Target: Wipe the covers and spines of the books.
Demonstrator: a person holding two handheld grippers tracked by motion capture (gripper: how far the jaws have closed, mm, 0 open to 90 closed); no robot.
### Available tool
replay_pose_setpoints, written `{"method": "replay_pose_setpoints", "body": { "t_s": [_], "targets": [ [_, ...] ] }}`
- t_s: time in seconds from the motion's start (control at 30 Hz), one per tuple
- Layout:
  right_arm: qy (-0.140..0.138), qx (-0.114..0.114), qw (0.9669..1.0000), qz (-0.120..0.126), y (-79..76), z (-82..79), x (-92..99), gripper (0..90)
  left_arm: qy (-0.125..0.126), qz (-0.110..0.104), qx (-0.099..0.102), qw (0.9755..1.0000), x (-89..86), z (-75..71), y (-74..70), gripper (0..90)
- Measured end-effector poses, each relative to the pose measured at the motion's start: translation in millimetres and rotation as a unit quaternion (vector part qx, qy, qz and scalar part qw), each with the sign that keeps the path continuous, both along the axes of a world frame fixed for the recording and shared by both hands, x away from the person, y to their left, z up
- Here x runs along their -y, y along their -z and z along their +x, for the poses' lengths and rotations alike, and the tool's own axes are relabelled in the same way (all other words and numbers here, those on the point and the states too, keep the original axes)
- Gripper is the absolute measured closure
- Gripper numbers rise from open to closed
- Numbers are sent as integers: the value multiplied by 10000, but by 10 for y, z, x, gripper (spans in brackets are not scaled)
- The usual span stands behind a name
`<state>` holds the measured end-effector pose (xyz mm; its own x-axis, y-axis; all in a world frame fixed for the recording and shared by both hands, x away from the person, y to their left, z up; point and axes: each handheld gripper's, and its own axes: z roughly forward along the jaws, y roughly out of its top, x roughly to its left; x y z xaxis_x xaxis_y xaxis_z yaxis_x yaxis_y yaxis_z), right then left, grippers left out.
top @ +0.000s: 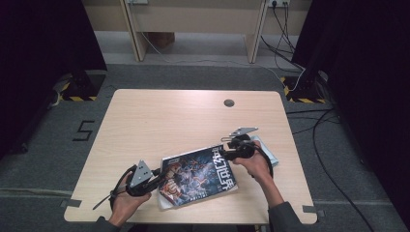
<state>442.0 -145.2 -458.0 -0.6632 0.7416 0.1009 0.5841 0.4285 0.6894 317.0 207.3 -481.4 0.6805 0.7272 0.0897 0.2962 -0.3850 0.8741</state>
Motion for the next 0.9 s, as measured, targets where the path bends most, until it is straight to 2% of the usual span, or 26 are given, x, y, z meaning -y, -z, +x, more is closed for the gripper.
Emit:
{"method": "replay_pose_setpoints", "body": {
  "t_s": [0.2, 0.33, 0.5, 0.9],
  "targets": [
    [348, 107, 9993, -74, -66, -24, 377, 446, -17, 5, -64, 10000, 1, -4, -4, 810],
    [575, 165, 9979, -232, -72, -32, 590, 437, -32, -40, -89, 9999, -6, -3, 12, 810],
    [821, 151, 9953, -494, -31, -2, 783, 522, -38, -48, -102, 9999, -12, 0, 18, 809],
    [1073, 44, 9889, -1030, 157, 61, 935, 588, -39, -44, -171, 9998, -20, 3, 25, 804]
  ]
}}
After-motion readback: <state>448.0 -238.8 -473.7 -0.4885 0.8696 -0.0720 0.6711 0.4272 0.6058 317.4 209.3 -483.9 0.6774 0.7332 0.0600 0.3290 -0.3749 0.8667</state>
